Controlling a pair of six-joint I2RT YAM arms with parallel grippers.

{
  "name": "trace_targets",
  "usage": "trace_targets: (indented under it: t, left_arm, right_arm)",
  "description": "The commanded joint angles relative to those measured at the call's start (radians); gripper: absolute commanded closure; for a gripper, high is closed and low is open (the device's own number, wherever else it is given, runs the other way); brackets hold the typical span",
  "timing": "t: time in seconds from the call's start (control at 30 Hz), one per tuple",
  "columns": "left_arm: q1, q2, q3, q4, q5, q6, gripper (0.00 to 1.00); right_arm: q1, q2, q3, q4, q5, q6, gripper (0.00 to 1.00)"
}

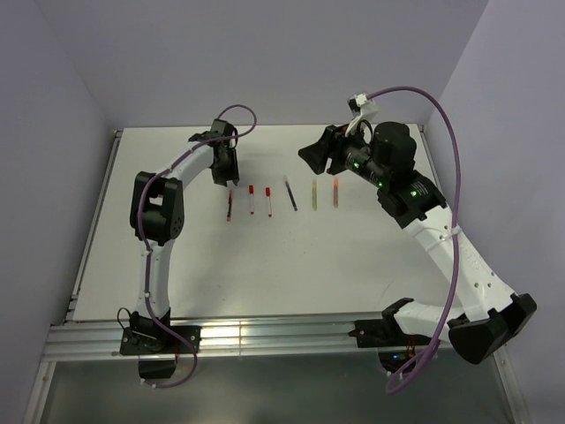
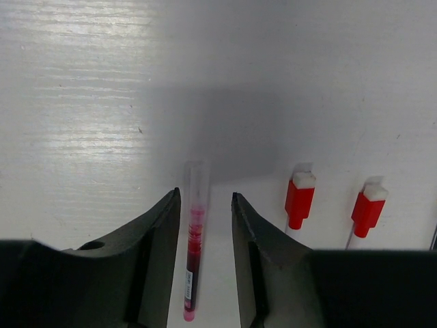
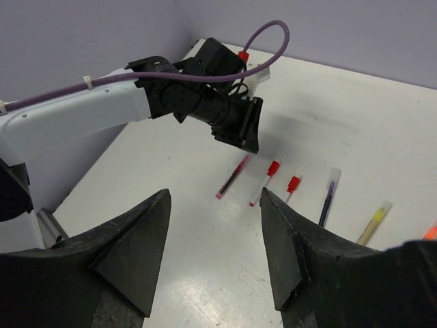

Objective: Insert the pens into the pen caps
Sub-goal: Place the pen at the center of the board, then reset both arms

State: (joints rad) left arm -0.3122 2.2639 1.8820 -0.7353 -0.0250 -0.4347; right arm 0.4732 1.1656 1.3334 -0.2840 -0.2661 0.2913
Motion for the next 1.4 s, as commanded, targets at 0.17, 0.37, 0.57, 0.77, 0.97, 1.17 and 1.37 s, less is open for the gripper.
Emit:
trace_targets:
  t: [0.17,0.37,0.57,0.77,0.97,1.17,1.37]
  left_arm:
    - [-0.004,-0.063,0.074,-0.019,-0.042,-0.001,0.57]
    - [-0.004,-0.182,0.089,-0.049,-0.033,0.013,0.58]
    - [-0.004,-0.488,-0.061,0.011,-0.027,0.008,0.57]
    - [-0.008,-0.754,-0.243,0.138,0.155,0.014,0.57]
    - [-0.011,-1.025,-0.463,0.278,0.208,0.014,0.53]
    - [-0.011,-1.191,-0.583,0.347,0.204,0.014,0.50]
    - [-0.011,-1.215,-0.606,0.358,0.214,0.021,0.50]
  right_arm:
    - [-0.004,0.000,0.032,0.005,0.008,-0.017,0.37]
    - [-0.004,-0.001,0.029,0.006,0.019,-0.018,0.36]
    - [-0.004,-0.003,0.027,0.014,0.016,-0.009,0.32]
    - [-0.005,0.008,0.036,0.006,0.050,-0.012,0.10]
    - [-0.007,0.016,0.058,-0.015,0.080,-0.011,0.00]
    - [-0.008,0.011,0.081,-0.032,0.088,0.002,0.00]
    - [-0.007,0.008,0.082,-0.041,0.094,-0.011,0.00]
